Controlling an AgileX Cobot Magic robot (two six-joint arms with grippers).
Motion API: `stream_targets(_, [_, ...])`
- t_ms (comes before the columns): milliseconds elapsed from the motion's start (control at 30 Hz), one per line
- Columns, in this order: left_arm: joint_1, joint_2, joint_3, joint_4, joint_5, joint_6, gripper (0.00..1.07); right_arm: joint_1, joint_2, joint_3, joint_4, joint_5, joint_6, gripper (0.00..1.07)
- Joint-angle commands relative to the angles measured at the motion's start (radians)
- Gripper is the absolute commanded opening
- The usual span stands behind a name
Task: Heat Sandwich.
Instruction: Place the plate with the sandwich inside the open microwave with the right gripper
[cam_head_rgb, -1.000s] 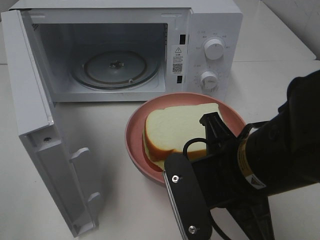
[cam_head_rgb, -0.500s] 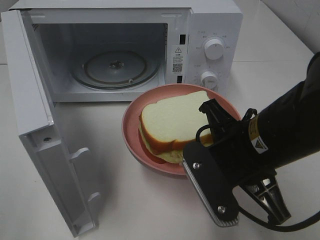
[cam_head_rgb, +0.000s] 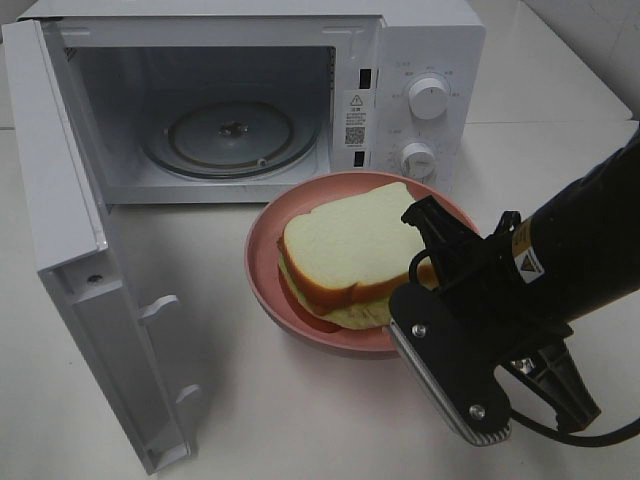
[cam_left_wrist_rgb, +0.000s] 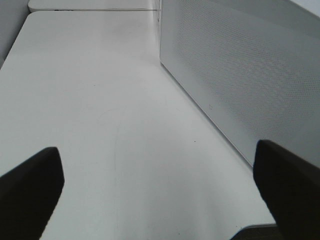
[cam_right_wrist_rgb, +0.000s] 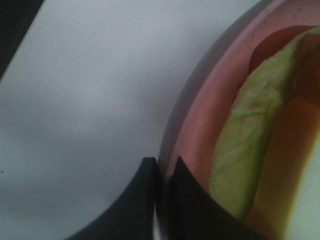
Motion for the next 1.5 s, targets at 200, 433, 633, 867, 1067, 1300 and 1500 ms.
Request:
stream_targets(200, [0.003,-0.020,0.000,-0.006,-0.009,0.000,0.98,-0.004,-0.011,-0.005,-0.001,-0.027,-0.037,0.04])
stream_targets(433, [0.003,-0.020,0.000,-0.006,-0.009,0.000,0.98,-0.001,0.024,-0.030,-0.003,-0.031,-0.038,0.04])
stream_targets(633, [0.003,-0.020,0.000,-0.006,-0.009,0.000,0.98,-0.001,0.072,-0.082,-0.003,-0.031,-0.038,0.04])
stream_targets(867, [0.003,-0.020,0.000,-0.006,-0.009,0.000,0.98,-0.001,0.133,-0.152,-0.004,-0.034,-0.051,0.01])
stream_targets(1067, [0.003,-0.020,0.000,-0.006,-0.009,0.000,0.98,-0.001,0.172,-0.199,-0.004,-0.039,-0.053,0.00])
stream_targets(1300, [0.003,-0.020,0.000,-0.006,-0.009,0.000,0.98,0.034,0.241,-0.282,-0.027,-0.049,-0.056,0.00])
stream_targets(1500, [0.003,-0.020,0.000,-0.006,-0.009,0.000,0.98,0.034,0.297,-0.345,-0.029,-0.049,-0.062,0.00])
